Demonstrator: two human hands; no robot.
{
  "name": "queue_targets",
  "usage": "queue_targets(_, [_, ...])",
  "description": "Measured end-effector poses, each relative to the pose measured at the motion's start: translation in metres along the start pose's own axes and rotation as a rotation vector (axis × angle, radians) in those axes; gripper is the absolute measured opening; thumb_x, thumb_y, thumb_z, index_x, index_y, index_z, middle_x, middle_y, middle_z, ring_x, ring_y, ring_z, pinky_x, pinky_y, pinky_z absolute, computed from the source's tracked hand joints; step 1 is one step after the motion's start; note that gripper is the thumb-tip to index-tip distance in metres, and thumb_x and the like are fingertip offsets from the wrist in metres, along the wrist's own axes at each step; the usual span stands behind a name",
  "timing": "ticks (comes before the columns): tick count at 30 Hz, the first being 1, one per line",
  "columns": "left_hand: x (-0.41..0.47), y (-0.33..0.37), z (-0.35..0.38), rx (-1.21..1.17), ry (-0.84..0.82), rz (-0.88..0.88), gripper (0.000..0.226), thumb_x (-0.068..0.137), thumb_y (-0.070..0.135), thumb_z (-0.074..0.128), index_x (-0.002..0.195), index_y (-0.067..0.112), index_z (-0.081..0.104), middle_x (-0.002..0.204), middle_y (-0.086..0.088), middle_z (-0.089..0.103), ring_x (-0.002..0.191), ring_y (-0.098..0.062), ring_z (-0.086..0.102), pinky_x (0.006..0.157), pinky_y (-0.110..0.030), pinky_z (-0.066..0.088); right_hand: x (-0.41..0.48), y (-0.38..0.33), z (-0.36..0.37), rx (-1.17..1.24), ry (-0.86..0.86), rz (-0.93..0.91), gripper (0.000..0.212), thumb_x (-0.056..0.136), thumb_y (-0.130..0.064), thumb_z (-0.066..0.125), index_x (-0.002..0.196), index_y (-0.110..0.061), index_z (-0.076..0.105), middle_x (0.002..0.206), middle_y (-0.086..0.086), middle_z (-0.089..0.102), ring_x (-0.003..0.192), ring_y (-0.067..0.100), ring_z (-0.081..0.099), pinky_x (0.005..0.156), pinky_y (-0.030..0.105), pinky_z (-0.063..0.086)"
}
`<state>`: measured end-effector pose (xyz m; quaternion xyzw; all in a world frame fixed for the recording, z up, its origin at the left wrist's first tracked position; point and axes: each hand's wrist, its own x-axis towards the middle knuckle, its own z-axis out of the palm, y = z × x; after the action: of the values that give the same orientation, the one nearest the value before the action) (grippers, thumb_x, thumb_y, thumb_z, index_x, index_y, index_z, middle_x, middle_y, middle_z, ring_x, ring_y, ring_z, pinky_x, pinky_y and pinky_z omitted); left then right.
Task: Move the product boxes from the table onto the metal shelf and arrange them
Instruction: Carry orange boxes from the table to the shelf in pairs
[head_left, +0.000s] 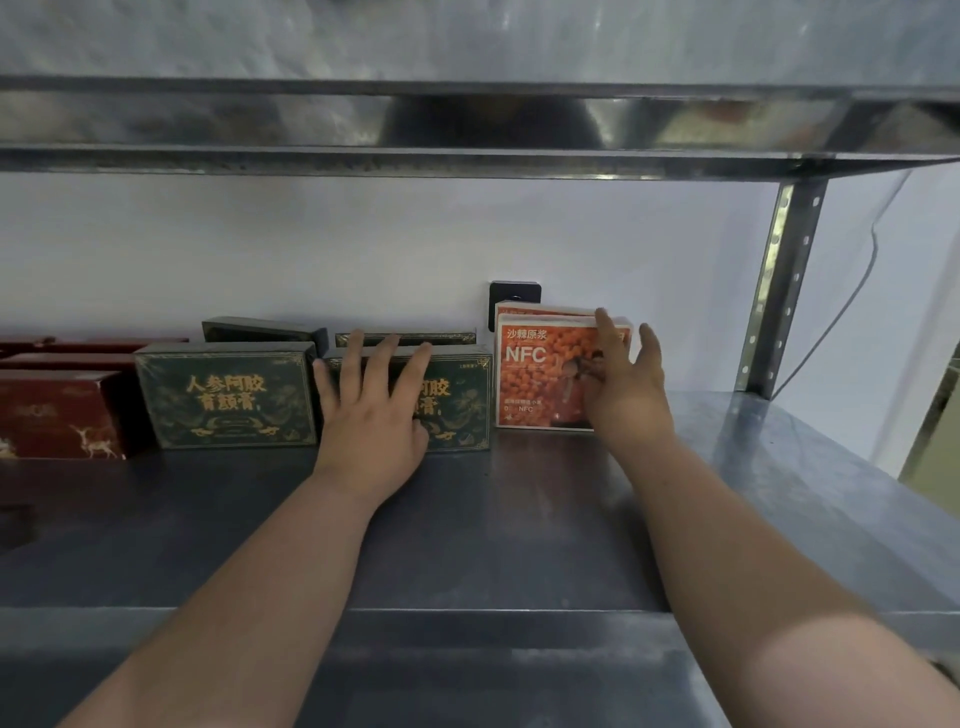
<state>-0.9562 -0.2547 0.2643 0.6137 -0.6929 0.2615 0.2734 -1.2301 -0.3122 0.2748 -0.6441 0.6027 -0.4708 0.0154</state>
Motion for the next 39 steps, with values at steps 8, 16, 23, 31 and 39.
queue_targets(8, [-0.029,0.028,-0.016,0.038,-0.038,0.128,0.059,0.074,0.023,0.070,0.129,0.009,0.056,0.126,-0.018,0.048,0.121,-0.039,0.039,0.102,-0.060,0.039,-0.034,-0.010,-0.032,0.002,-0.008,-0.359,0.041,0.087,-0.016,0.060,0.128,-0.014,0.068,0.132,0.016,0.058,0.121,0.035,0.055,0.105,0.040,0.046])
queue_targets(16, [-0.064,0.067,-0.050,-0.212,-0.759,-0.035,0.062,0.099,0.062,0.029,0.156,0.040,0.019,0.166,0.001,0.010,0.152,-0.022,0.007,0.123,-0.039,0.009,-0.093,0.011,-0.066,-0.351,-0.653,-0.346,0.041,0.102,-0.043,0.047,0.142,-0.035,0.053,0.144,-0.002,0.053,0.129,0.021,0.051,0.108,0.037,0.043])
queue_targets(23, [-0.098,0.100,-0.065,-0.083,-0.645,0.183,0.069,0.096,0.055,0.004,0.156,0.028,0.025,0.163,-0.006,0.026,0.150,-0.029,0.023,0.121,-0.045,0.021,-0.147,0.002,-0.101,-0.468,-0.626,-0.322,0.060,0.102,-0.061,0.019,0.154,-0.037,0.037,0.161,-0.006,0.035,0.149,0.016,0.028,0.119,0.029,0.021])
queue_targets(31, [-0.134,0.098,-0.047,-0.152,-0.302,0.483,0.061,0.092,0.039,0.042,0.142,0.005,0.049,0.140,-0.018,0.055,0.130,-0.037,0.050,0.111,-0.054,0.034,-0.247,0.009,-0.094,-0.525,-0.206,-0.240,0.064,0.097,-0.045,0.048,0.153,-0.016,0.043,0.156,0.012,0.042,0.148,0.035,0.034,0.121,0.049,0.025])
queue_targets(39, [-0.231,0.099,-0.027,-0.398,-0.349,0.852,0.067,0.085,0.039,0.051,0.144,0.008,0.050,0.146,-0.022,0.048,0.138,-0.043,0.040,0.109,-0.064,0.032,-0.394,-0.015,-0.082,-0.597,-0.257,0.114,0.035,0.082,-0.027,0.064,0.114,-0.016,0.070,0.111,0.005,0.071,0.098,0.027,0.068,0.074,0.036,0.058])
